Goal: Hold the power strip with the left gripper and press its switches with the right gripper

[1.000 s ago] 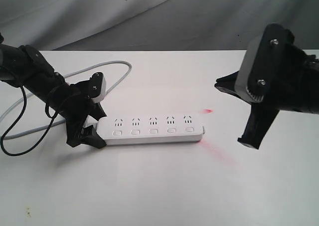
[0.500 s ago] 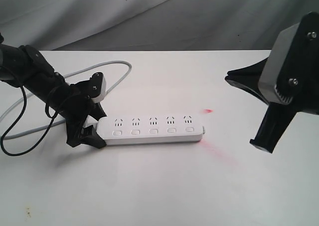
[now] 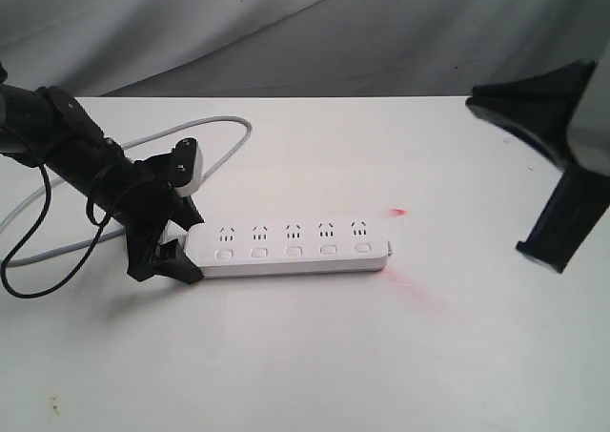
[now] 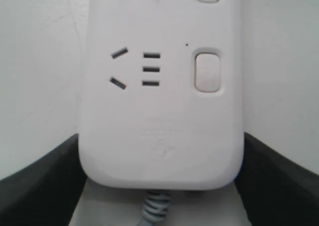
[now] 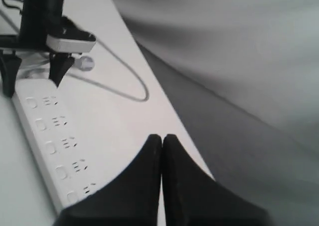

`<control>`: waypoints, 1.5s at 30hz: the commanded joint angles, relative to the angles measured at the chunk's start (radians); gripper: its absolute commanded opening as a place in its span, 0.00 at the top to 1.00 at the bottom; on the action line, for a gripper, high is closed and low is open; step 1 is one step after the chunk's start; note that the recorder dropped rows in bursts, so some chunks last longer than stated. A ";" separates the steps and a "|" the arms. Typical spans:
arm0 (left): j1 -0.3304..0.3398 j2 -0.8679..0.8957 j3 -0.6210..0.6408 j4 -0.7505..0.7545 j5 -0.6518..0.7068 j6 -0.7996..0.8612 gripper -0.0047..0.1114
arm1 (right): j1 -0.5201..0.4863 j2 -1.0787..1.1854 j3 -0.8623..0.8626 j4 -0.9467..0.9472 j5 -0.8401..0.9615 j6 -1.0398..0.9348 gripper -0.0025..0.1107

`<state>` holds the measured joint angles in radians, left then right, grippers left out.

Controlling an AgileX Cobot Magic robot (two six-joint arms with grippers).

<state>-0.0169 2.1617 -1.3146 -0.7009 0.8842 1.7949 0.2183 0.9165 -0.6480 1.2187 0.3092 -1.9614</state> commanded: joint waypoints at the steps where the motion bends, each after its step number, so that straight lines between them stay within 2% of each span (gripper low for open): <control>1: -0.006 -0.004 -0.003 0.000 0.009 -0.008 0.38 | -0.008 -0.137 0.026 0.003 -0.103 0.069 0.98; 7: -0.006 -0.004 -0.003 0.000 0.009 -0.008 0.38 | -0.016 -0.395 0.172 0.005 -0.302 0.109 0.98; 15: -0.006 -0.004 -0.003 0.000 0.009 -0.008 0.38 | -0.207 -0.704 0.332 0.005 -0.246 0.135 0.98; 17: -0.006 -0.004 -0.003 0.000 0.009 -0.008 0.38 | -0.221 -0.755 0.353 0.005 -0.242 0.137 0.98; 31: -0.006 -0.004 -0.003 0.000 0.009 -0.008 0.38 | -0.218 -0.795 0.383 0.003 -0.226 0.217 0.98; 33: -0.006 -0.004 -0.003 0.000 0.009 -0.008 0.38 | -0.218 -0.795 0.383 -0.080 -0.217 0.341 0.98; 34: -0.006 -0.004 -0.003 0.000 0.009 -0.008 0.38 | -0.218 -0.795 0.383 -0.191 -0.217 0.441 0.98; 40: -0.006 -0.004 -0.003 0.000 0.009 -0.008 0.38 | -0.218 -0.795 0.430 -0.962 -0.238 1.358 0.98; 43: -0.006 -0.004 -0.003 0.000 0.009 -0.008 0.38 | -0.218 -0.795 0.494 -1.140 -0.288 1.584 0.98; 45: -0.006 -0.004 -0.003 0.000 0.009 -0.008 0.38 | -0.218 -0.795 0.548 -1.161 -0.352 1.639 0.98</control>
<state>-0.0169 2.1617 -1.3146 -0.7009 0.8842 1.7949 0.0071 0.1258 -0.1609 0.1672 0.0317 -0.4691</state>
